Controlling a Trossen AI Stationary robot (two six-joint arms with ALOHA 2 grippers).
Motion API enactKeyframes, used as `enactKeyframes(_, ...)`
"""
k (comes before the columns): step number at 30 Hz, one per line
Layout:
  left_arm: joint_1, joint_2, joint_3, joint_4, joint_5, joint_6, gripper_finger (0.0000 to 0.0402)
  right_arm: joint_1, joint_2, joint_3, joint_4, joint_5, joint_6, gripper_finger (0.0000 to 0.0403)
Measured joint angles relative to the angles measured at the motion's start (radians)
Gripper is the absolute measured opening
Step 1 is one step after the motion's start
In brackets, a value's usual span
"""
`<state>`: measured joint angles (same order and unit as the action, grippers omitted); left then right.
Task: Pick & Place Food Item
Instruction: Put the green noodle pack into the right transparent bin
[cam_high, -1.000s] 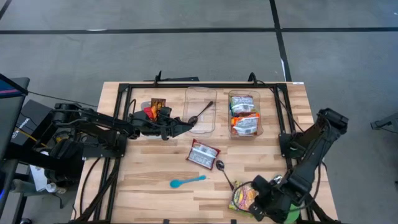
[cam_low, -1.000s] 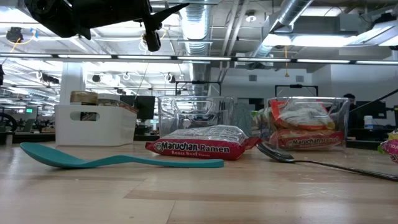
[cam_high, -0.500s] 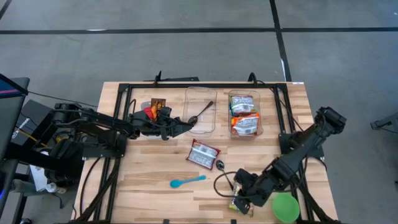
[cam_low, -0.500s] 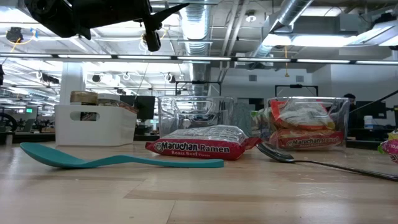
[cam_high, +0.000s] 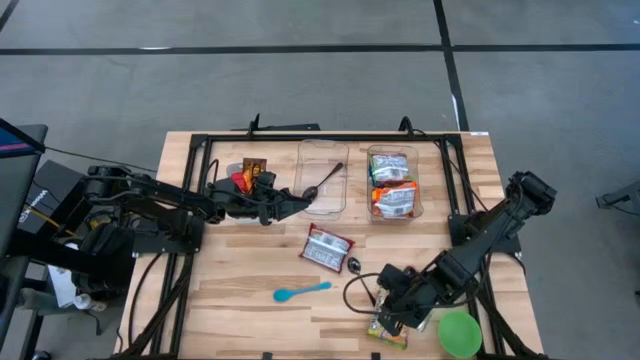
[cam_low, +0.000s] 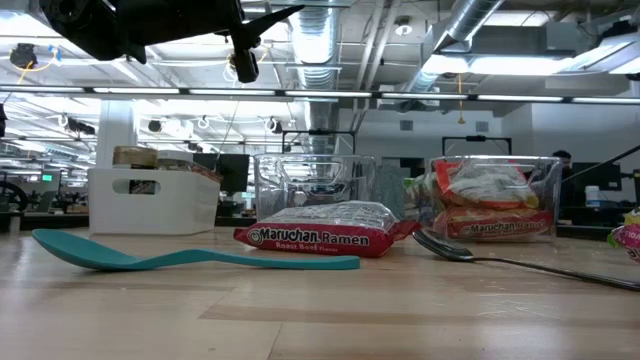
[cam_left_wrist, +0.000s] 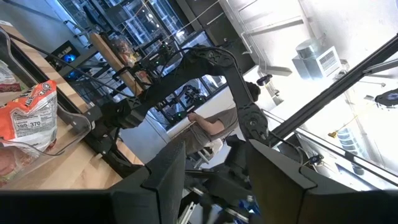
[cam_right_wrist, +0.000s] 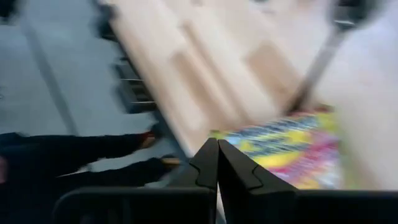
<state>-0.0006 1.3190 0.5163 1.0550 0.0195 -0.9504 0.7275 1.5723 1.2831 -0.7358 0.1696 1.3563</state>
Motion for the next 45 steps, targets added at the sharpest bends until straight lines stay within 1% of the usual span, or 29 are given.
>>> enactKeyframes(4, 0.000, 0.000, 0.000, 0.000, 0.000, 0.000, 0.0163, -0.004, 0.000, 0.000, -0.159, 0.000, 0.029, 0.0000)
enactKeyframes(7, 0.000, 0.000, 0.000, 0.000, 0.000, 0.000, 0.0163, -0.011, -0.012, 0.000, -0.217, 0.012, 0.021, 0.0000)
enactKeyframes(13, 0.000, 0.000, 0.000, 0.000, 0.000, 0.000, 0.0163, -0.046, -0.079, 0.000, -0.237, 0.019, -0.042, 0.0000)
enactKeyframes(24, 0.000, 0.000, 0.000, 0.000, 0.000, 0.000, 0.0163, -0.161, -0.279, 0.000, -0.342, 0.019, -0.150, 0.0000)
enactKeyframes(27, 0.000, 0.000, 0.000, 0.000, 0.000, 0.000, 0.0163, -0.198, -0.331, 0.000, -0.344, 0.019, -0.184, 0.0000)
enactKeyframes(33, 0.000, 0.000, 0.000, 0.000, 0.000, 0.000, 0.0163, -0.258, -0.390, -0.003, -0.367, 0.014, -0.209, 0.0000)
enactKeyframes(35, 0.000, 0.000, 0.000, 0.000, 0.000, 0.000, 0.0163, -0.267, -0.410, -0.034, -0.329, 0.012, -0.215, 0.0000)
enactKeyframes(38, 0.000, 0.000, 0.000, 0.000, 0.000, 0.000, 0.0163, -0.269, -0.449, -0.146, -0.180, -0.018, -0.213, 0.0000)
enactKeyframes(41, 0.000, 0.000, 0.000, 0.000, 0.000, 0.000, 0.0163, -0.269, -0.485, -0.309, 0.038, -0.068, -0.177, 0.0000)
enactKeyframes(45, 0.000, 0.000, 0.000, 0.000, 0.000, 0.000, 0.0163, -0.243, -0.520, -0.538, 0.379, -0.142, -0.107, 0.0000)
